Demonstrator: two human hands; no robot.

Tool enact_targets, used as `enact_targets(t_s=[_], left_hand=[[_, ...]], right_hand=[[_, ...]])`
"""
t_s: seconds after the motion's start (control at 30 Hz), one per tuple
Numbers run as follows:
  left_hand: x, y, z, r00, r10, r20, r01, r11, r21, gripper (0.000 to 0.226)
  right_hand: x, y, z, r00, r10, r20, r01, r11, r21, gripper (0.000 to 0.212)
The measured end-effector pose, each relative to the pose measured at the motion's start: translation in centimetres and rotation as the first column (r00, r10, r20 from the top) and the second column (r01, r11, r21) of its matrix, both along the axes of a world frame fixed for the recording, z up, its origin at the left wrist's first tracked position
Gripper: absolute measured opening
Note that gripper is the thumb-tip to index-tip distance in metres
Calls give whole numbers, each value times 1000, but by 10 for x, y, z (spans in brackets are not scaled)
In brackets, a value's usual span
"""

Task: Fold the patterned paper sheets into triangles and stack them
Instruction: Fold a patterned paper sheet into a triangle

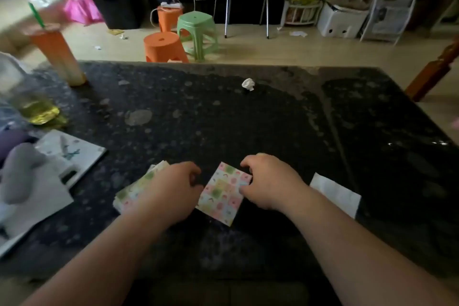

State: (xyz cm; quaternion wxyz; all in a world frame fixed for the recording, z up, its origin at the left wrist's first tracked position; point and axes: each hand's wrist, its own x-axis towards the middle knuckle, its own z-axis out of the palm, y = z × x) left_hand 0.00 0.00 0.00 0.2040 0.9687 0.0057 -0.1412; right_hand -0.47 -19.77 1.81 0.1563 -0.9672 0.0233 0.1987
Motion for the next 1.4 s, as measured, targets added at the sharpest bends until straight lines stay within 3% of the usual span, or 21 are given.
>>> enact_targets(t_s=[0.13,0.4,0.57,0.73,0.87,1.0,1.13,1.23,1.3,1.4], left_hand=[[-14,8,-11,988,-62,-140,60,998,-17,50],[-6,10,-20,978,-158,-134,155,987,-27,49],[1,2,-17,976,-143,-165,139,990,-34,55],[2,0,-16,977,-113,-180,107,993,-44,54],[1,4,-19,986,-73,-149,55,991,-122,42],[-1,5,-19,983,-14,-181,-31,969,-246,61],[-5,4,-5,974,-5,-227,-70,944,-323,81],[-12,0,-1,983,-147,-111,127,978,-168,93],[-14,-5,1,981,-184,-63,176,979,-106,85],[-13,-9,7,990,-136,-37,129,979,-161,70]], right_hand=[[7,35,-16,998,40,-38,-42,997,-63,53],[30,44,-32,984,-164,-67,152,976,-156,92],[35,42,-36,951,-233,-202,222,972,-75,61],[35,32,-27,965,-188,-181,220,958,181,4],[28,19,-18,943,-215,-255,306,860,409,15],[23,17,-27,878,-309,-365,477,627,616,52],[19,16,-26,822,-337,-458,569,517,640,27],[16,12,-25,815,-336,-471,579,451,679,17],[12,10,-21,831,-315,-459,557,444,702,18],[6,5,-15,860,-279,-427,510,435,742,20]])
